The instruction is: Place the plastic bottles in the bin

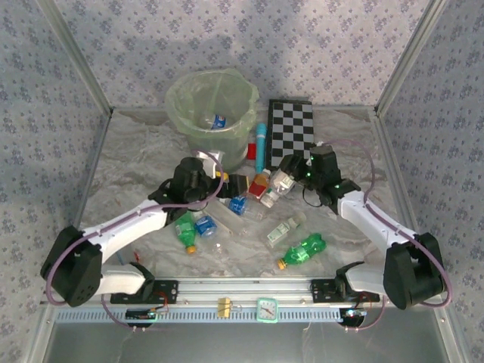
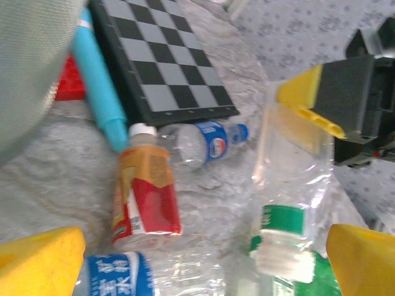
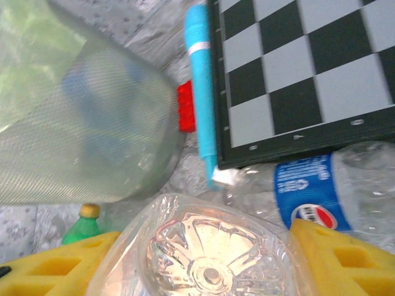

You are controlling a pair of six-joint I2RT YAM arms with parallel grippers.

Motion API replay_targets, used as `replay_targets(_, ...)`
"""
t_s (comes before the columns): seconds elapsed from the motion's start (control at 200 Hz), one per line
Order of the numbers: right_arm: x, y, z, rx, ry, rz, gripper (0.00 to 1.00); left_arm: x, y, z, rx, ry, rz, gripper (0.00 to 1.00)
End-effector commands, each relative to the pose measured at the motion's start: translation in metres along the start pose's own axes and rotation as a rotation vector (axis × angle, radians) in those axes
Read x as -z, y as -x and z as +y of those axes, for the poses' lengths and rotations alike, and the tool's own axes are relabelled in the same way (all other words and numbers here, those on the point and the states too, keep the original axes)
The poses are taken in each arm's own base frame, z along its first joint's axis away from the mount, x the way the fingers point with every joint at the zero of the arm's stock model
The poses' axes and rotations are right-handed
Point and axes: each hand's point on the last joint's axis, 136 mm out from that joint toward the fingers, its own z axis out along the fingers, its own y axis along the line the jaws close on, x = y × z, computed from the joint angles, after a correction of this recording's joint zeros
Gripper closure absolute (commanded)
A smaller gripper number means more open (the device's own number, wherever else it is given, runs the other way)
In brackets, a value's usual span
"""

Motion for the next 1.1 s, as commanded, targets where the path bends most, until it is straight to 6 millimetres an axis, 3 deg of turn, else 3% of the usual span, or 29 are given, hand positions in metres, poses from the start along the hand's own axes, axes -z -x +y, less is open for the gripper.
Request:
replay_targets(0.0,0.001,0.007,0.037,0.069,0.115,-0.008,0.54,-0.007,0.002,-0.036,-0.031,-0.157,0.048,0.0)
replay_targets(0.3,-0.009,-0.011,0.082,0.108,0.24,0.06,0.55,-0.034,-0.013,-0.057,-0.104,-0.183,0.147,0.0)
replay_targets(0.51,-0.007,-0.018,0.095,0.127,0.272,0.076,0.55,-0.043,-0.015,-0.057,-0.108,-0.183,0.165,0.01)
replay_targets(0.979,-0.004,-0.023,0.106,0.116,0.311,0.095,0.54,-0.056,-0.015,-0.045,-0.09,-0.127,0.169,0.42)
replay_targets(1.099,-0.002,-0.02,0.107,0.123,0.313,0.085,0.45,-0.058,-0.015,-0.044,-0.085,-0.12,0.172,0.55)
